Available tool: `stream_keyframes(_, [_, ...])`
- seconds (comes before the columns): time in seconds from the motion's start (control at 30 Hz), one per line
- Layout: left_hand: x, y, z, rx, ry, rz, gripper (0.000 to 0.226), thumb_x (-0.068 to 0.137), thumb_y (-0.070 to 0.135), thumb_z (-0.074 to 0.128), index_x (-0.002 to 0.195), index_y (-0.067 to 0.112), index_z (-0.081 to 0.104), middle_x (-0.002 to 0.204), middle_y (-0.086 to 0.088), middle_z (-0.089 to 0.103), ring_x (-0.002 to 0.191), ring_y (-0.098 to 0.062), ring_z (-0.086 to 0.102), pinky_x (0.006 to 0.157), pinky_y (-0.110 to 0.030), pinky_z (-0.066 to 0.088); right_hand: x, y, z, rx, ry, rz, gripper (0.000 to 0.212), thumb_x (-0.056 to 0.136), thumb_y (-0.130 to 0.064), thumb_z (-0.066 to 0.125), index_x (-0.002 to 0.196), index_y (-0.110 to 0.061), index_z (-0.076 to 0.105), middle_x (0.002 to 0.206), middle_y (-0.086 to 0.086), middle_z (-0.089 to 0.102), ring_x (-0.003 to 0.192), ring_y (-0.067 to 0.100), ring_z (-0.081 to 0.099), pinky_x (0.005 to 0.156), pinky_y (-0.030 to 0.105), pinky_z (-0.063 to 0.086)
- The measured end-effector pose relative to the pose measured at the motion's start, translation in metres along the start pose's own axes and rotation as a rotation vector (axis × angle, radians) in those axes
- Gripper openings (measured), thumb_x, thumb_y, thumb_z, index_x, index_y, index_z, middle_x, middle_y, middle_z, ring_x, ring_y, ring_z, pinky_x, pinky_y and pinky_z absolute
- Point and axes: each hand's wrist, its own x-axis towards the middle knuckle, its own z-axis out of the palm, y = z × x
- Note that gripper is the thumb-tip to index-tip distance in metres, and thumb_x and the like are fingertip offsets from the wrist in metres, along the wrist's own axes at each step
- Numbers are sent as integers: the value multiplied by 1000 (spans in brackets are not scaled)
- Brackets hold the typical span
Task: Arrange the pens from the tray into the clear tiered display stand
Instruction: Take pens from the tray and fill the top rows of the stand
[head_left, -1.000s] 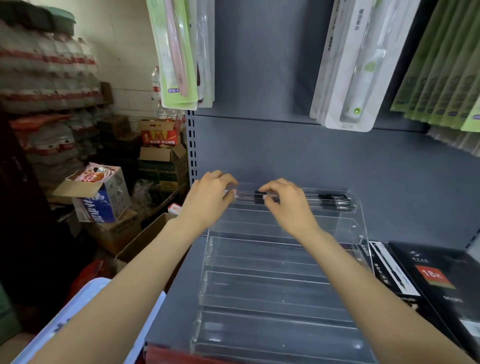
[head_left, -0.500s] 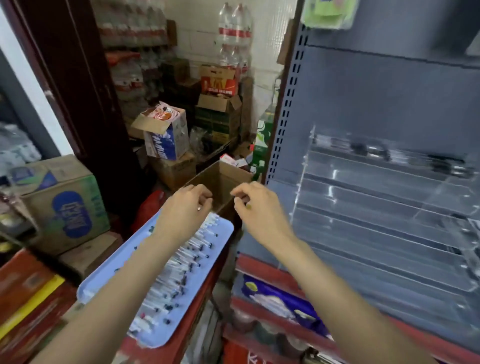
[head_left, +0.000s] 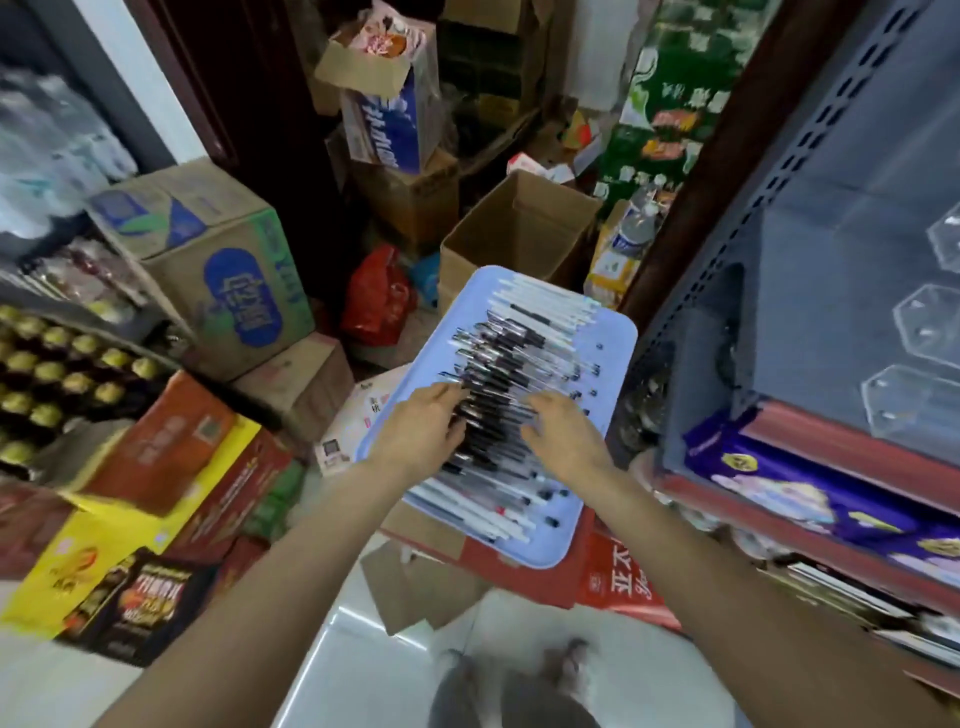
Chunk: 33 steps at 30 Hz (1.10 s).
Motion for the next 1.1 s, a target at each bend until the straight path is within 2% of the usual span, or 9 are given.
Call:
stream_keyframes(0.13, [1,-12,14,7,-18,68,44,99,23,43,141,14,37,151,-3,31,134,-25,37,104,-40,38,0,3,19,-92,71,-18,42,99,-25,45,140,-15,40,138,6,43,120,24,46,88,36,49])
stream_keyframes(0.27, [5,-13,14,-137,87,68,30,94,13,53,123,6,56,127,-12,52,113,-30,53,98,-38,41,3,4,19,-115,138,-68,31,96,-24,51,125,-12,50,125,9,45,118,24,42,87,33,44])
stream_keyframes(0.4, [13,-12,9,-201,114,41,20,89,6,59,109,4,61,109,-13,55,95,-30,59,89,-35,45,7,4,18,-182,112,-72,18,95,-23,53,108,-9,52,118,9,43,115,25,39,84,31,41])
stream_keyframes(0.57, [18,-14,3,-219,48,42,21,88,5,60,109,3,62,112,-13,52,98,-25,55,82,-11,31,10,4,13,-188,-29,-72,26,93,-22,58,111,-5,53,113,9,39,113,27,37,89,38,43])
stream_keyframes(0.7, [18,-15,1,-247,32,25,22,88,6,61,111,4,63,115,-12,52,101,-24,55,81,-6,25,9,0,10,-179,-45,-52,23,94,-21,54,112,-6,51,113,11,41,106,28,42,86,43,45])
stream_keyframes(0.8, [19,-16,1,-263,28,11,21,90,9,60,110,6,63,115,-10,53,101,-23,55,79,-8,28,7,-5,5,-164,-40,-52,23,96,-21,51,113,-6,49,109,12,47,100,28,46,77,40,46])
stream_keyframes(0.9, [17,-17,-1,-263,34,19,21,89,13,61,109,9,63,113,-8,54,101,-23,57,86,-17,35,6,-7,1,-162,-31,-62,14,96,-19,51,103,-10,43,76,4,48,65,24,45,51,35,34])
stream_keyframes(1.03, [13,-15,-3,-296,39,11,21,89,16,61,109,10,62,112,-7,53,99,-23,57,86,-21,39,1,-9,-5,110,-37,8,15,92,-19,59,102,-10,54,84,11,61,68,21,58,63,38,48])
stream_keyframes(1.1, [11,-11,-8,-330,84,-8,28,89,18,62,115,9,57,111,-7,53,100,-23,56,86,-24,39,-4,-10,-10,328,-28,51,14,89,-15,63,101,-8,59,86,14,64,66,11,59,68,29,49])
